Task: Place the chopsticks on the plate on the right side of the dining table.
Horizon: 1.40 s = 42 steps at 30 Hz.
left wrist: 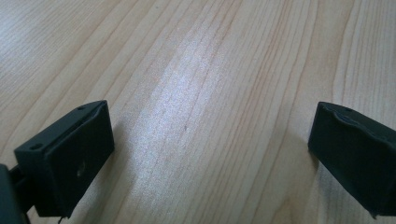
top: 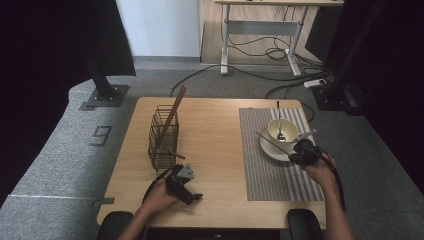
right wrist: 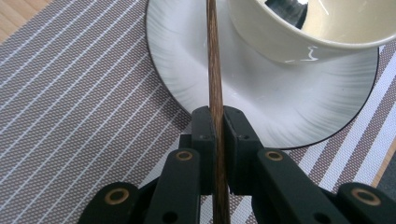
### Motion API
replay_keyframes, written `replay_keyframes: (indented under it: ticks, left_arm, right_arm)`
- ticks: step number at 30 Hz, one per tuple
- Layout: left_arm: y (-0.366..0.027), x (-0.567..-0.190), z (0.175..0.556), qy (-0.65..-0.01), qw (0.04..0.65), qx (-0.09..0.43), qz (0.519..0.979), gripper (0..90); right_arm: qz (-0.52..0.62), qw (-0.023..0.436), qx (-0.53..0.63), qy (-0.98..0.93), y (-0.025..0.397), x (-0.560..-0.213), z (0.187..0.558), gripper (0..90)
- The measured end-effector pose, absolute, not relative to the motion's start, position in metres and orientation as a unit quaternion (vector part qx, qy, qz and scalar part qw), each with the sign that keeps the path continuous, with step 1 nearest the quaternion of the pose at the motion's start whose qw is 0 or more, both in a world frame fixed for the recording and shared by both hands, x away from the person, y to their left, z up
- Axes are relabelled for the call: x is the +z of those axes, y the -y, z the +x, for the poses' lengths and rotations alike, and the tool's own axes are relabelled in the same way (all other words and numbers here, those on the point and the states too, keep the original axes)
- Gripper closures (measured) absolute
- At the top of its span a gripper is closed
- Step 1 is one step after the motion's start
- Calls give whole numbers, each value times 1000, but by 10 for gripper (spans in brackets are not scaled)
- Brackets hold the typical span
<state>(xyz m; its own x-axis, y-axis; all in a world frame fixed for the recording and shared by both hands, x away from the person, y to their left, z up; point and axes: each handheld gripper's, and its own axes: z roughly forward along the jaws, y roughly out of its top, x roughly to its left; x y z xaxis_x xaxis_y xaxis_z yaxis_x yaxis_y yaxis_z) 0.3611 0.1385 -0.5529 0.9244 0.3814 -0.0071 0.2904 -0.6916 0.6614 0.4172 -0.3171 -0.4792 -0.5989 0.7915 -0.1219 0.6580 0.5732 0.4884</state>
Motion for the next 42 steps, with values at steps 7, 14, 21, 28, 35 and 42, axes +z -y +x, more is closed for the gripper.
replay_keyframes:
  ticks: [7, 14, 21, 28, 35, 42]
  left_arm:
    - [-138, -553, 361, -183, 348, 65, 917, 0]
    - [-139, -553, 361, -182, 347, 66, 918, 0]
    - [-139, -553, 361, -182, 347, 66, 918, 0]
    - [-139, -553, 361, -182, 347, 66, 918, 0]
    - [-139, -553, 361, -182, 347, 65, 918, 0]
    - [-139, -553, 361, -182, 347, 66, 918, 0]
  right_arm:
    - [429, 160, 203, -865, 325, -486, 422, 813]
    - [436, 158, 203, -862, 330, -490, 426, 797]
    - [447, 165, 198, -857, 334, -495, 427, 748]
    - [453, 175, 188, -854, 336, -495, 427, 772]
    - [458, 184, 184, -850, 336, -495, 427, 750]
    - [463, 186, 221, -838, 334, -491, 421, 512]
